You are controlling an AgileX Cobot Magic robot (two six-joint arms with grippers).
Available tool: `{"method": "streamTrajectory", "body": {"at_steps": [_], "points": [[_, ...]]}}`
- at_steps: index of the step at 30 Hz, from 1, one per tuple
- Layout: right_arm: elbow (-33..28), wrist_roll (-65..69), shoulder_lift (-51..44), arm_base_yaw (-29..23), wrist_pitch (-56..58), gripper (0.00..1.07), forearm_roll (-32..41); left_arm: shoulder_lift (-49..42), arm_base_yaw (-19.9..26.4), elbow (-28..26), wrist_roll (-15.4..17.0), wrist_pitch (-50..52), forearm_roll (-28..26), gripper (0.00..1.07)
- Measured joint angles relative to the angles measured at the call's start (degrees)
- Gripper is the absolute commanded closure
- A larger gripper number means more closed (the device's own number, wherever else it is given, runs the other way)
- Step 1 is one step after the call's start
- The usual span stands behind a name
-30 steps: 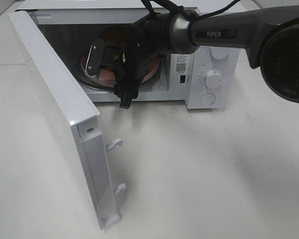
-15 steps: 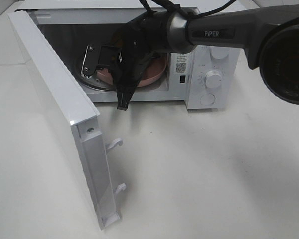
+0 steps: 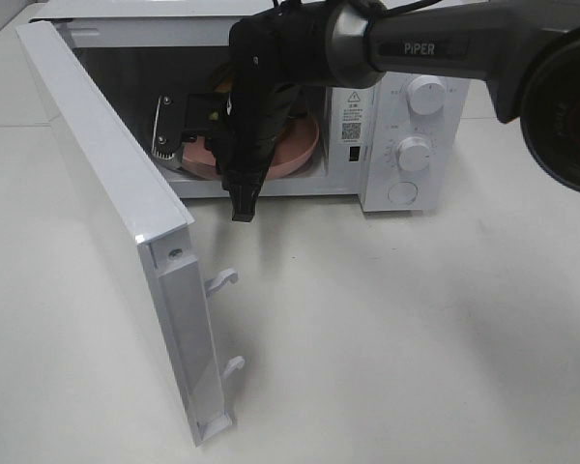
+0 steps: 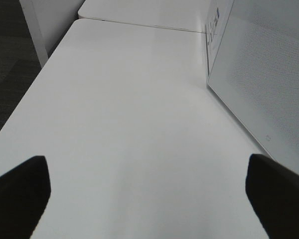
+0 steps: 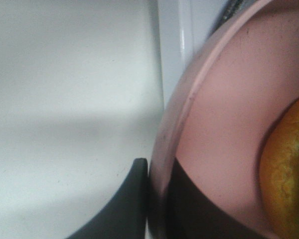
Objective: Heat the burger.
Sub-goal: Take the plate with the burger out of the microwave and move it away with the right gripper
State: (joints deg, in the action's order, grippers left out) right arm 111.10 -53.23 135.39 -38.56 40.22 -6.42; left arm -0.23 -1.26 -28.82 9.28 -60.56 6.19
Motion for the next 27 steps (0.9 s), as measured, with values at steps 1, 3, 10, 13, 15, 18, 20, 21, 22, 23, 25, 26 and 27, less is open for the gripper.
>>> {"method": "streamTrajectory", "body": {"at_steps": [1,3,10,13,15,18,20,21,22,23,25,26,27], "points": [[0.0,-0.6,-0.1,0.0,0.7,1.07,0.2,0.0,0.0,0.0,0.0,0.0,0.0,0.06],[0.0,-1.0,-0.6,0.0,1.3,1.07,0.3,0.0,0.0,0.0,0.0,0.0,0.0,0.06],[0.0,-1.5,-2.1,0.1,2.9,1.07,1.3,0.0,0.0,0.0,0.0,0.0,0.0,0.06],[-2.2,-2.5,-3.7,0.4,3.2,1.07,1.6,0.0,0.0,0.0,0.0,0.0,0.0,0.06],[-5.8,-4.4,-5.2,0.7,1.4,1.07,1.6,0.0,0.0,0.0,0.0,0.0,0.0,0.06],[-9.1,-5.9,-6.6,1.3,-1.2,1.07,1.7,0.0,0.0,0.0,0.0,0.0,0.0,0.06],[-14.2,-7.0,-8.6,1.3,-5.3,1.07,0.7,0.0,0.0,0.0,0.0,0.0,0.0,0.06],[-14.2,-7.0,-8.6,1.3,-5.3,1.07,0.7,0.0,0.0,0.0,0.0,0.0,0.0,0.06],[-15.4,-7.2,-9.0,1.3,-7.0,1.07,0.3,0.0,0.0,0.0,0.0,0.0,0.0,0.06],[-17.9,-7.4,-10.0,1.3,-9.8,1.07,-0.8,0.0,0.0,0.0,0.0,0.0,0.0,0.06],[-20.2,-7.6,-10.8,1.3,-12.4,1.07,-1.4,0.0,0.0,0.0,0.0,0.0,0.0,0.06],[-20.2,-7.6,-10.8,1.3,-12.4,1.07,-1.4,0.0,0.0,0.0,0.0,0.0,0.0,0.06],[-21.4,-7.8,-11.3,1.3,-13.5,1.07,-1.5,0.0,0.0,0.0,0.0,0.0,0.0,0.06]]}}
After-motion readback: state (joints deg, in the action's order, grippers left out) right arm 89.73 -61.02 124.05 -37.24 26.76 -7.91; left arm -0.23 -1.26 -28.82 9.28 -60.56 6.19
